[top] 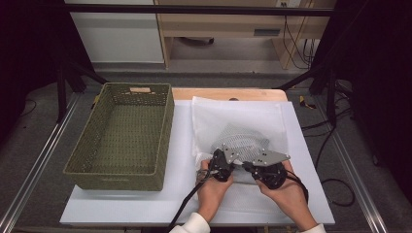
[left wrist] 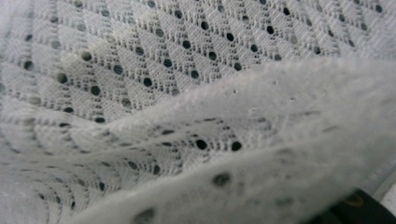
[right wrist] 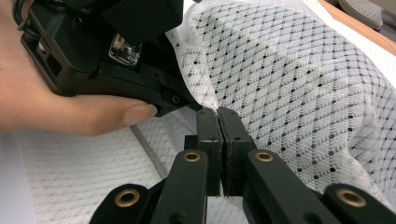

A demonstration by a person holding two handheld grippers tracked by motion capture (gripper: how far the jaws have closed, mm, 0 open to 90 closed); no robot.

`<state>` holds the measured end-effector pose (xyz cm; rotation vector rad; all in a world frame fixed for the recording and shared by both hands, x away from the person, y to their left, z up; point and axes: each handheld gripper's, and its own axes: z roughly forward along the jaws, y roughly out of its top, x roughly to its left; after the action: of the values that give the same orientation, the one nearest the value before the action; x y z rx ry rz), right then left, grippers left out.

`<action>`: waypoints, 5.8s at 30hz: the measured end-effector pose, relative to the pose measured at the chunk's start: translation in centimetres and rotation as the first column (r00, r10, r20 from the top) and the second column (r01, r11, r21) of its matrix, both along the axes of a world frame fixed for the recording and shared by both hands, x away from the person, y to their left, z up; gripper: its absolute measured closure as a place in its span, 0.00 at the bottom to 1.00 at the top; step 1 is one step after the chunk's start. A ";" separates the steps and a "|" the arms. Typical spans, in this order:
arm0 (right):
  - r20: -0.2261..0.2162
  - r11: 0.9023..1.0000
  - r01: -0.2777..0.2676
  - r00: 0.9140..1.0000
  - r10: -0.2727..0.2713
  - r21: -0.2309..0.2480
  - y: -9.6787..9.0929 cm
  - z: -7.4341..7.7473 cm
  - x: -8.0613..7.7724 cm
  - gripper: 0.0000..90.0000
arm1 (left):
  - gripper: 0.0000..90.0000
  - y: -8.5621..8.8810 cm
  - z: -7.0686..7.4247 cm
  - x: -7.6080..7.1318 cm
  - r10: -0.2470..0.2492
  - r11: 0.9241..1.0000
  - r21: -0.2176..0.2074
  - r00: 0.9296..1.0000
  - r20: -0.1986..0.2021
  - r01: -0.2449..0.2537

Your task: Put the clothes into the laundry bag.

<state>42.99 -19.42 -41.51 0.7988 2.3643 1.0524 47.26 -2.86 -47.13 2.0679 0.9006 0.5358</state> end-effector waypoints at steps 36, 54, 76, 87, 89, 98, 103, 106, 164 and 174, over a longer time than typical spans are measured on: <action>-0.014 0.998 0.038 0.999 -0.037 0.052 -0.2 0.0 0.7 0.99 | 1.00 -0.5 -0.4 1.6 0.056 0.998 -0.029 0.998 0.004 -0.056; -0.013 0.998 0.035 0.999 -0.035 0.052 -0.2 0.1 0.7 0.99 | 1.00 -0.7 -0.2 1.5 0.063 0.998 -0.026 0.998 0.008 -0.063; -0.019 0.996 0.046 0.999 -0.044 0.072 -1.1 0.4 0.6 0.99 | 1.00 -0.4 1.8 -2.1 0.001 0.999 -0.040 0.999 0.045 0.001; -0.018 0.996 0.047 0.999 -0.046 0.073 -1.3 0.5 0.6 0.98 | 1.00 0.1 3.7 -5.0 -0.087 0.995 -0.048 0.995 0.057 0.090; -0.015 0.996 0.044 0.999 -0.043 0.073 -1.3 0.5 0.6 0.98 | 1.00 0.5 4.0 -5.6 -0.100 0.994 -0.047 0.993 0.067 0.103; -0.005 0.998 0.012 1.000 -0.012 0.060 -0.8 0.2 0.3 0.99 | 1.00 3.0 5.4 -7.6 -0.137 0.991 0.007 0.983 0.122 0.137; -0.003 0.998 0.001 1.000 -0.001 0.057 -0.3 0.2 -0.2 0.99 | 1.00 4.9 6.0 -8.1 -0.120 0.992 -0.011 0.986 0.120 0.122; 0.002 0.998 -0.003 1.000 0.003 0.059 -0.1 0.3 -0.5 0.99 | 1.00 6.2 6.5 -8.6 -0.115 0.993 -0.005 0.985 0.130 0.116; -0.034 0.998 -0.044 0.998 0.045 0.046 0.2 -0.7 -2.4 0.98 | 0.98 14.0 1.1 -11.3 0.012 1.000 -0.018 0.996 -0.094 -0.014; -0.064 0.997 -0.070 0.996 0.068 -0.029 0.3 -1.8 -4.0 0.98 | 0.98 13.9 0.2 -12.2 -0.002 1.000 -0.026 0.991 -0.132 -0.002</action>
<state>39.04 -19.13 -43.31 0.7540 2.4709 1.0292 35.02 11.07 -46.91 2.0988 0.9789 0.3884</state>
